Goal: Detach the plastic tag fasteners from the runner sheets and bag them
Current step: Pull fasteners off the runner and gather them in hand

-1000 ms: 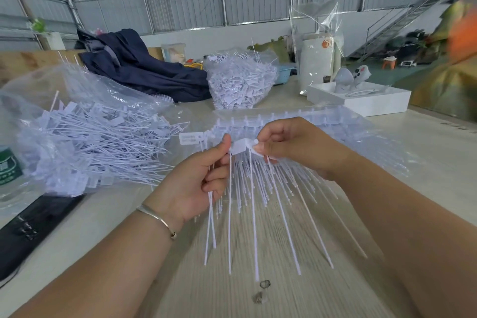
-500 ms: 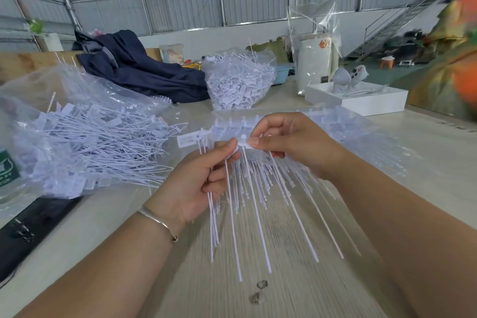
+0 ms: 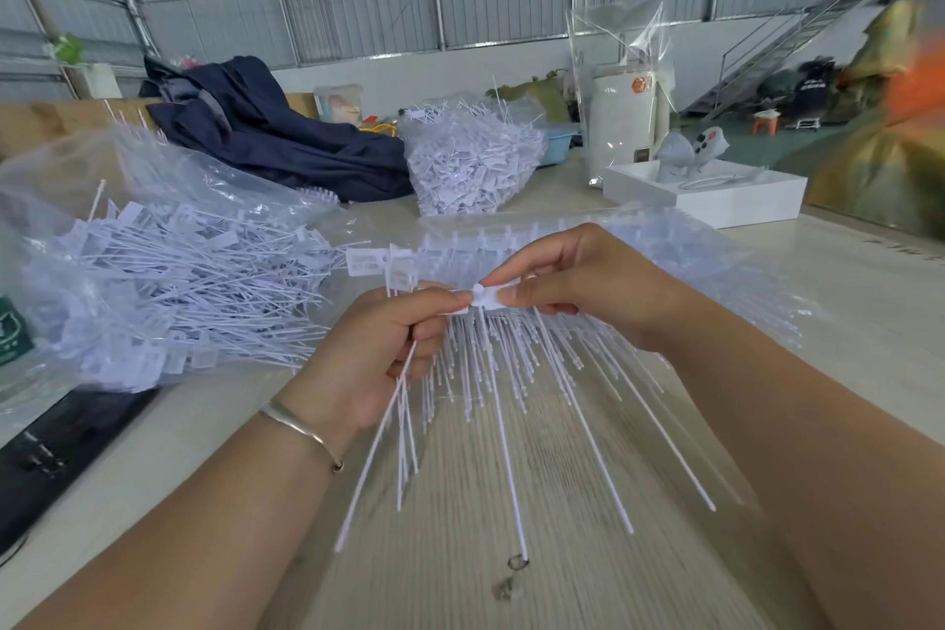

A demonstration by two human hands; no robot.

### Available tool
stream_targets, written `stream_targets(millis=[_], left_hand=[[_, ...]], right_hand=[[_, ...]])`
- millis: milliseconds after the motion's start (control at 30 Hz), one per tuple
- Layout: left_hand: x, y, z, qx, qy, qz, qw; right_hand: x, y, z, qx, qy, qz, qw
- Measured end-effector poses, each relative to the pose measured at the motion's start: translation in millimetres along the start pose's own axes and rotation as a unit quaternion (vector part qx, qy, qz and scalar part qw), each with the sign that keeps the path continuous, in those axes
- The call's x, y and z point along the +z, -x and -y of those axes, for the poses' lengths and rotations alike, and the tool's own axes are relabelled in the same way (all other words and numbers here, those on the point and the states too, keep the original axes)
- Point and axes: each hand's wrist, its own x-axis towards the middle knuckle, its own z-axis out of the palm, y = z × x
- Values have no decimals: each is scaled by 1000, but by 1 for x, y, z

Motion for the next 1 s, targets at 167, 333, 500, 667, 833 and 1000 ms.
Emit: stream_targets(millis=[167, 333, 500, 667, 833, 1000], left_hand=[[0, 2, 3, 17, -99, -9, 995], [7, 1, 3, 18, -187, -34, 982], [-13, -5, 4, 8, -195, -129, 972], [-17, -8, 2, -3, -58, -84, 995], [-8, -7, 7, -35, -22, -70, 997], [-5, -5, 7, -58, -18, -52, 997]], right_hand=[[-3, 0, 2, 26, 26, 37, 999], [0, 1, 1, 36, 47, 42, 997], [-8, 1, 3, 12, 31, -16, 999], [-12, -2, 0, -2, -17, -93, 996], [-5, -2, -2, -4, 3, -84, 996], [3, -3, -5, -1, 49, -59, 997]])
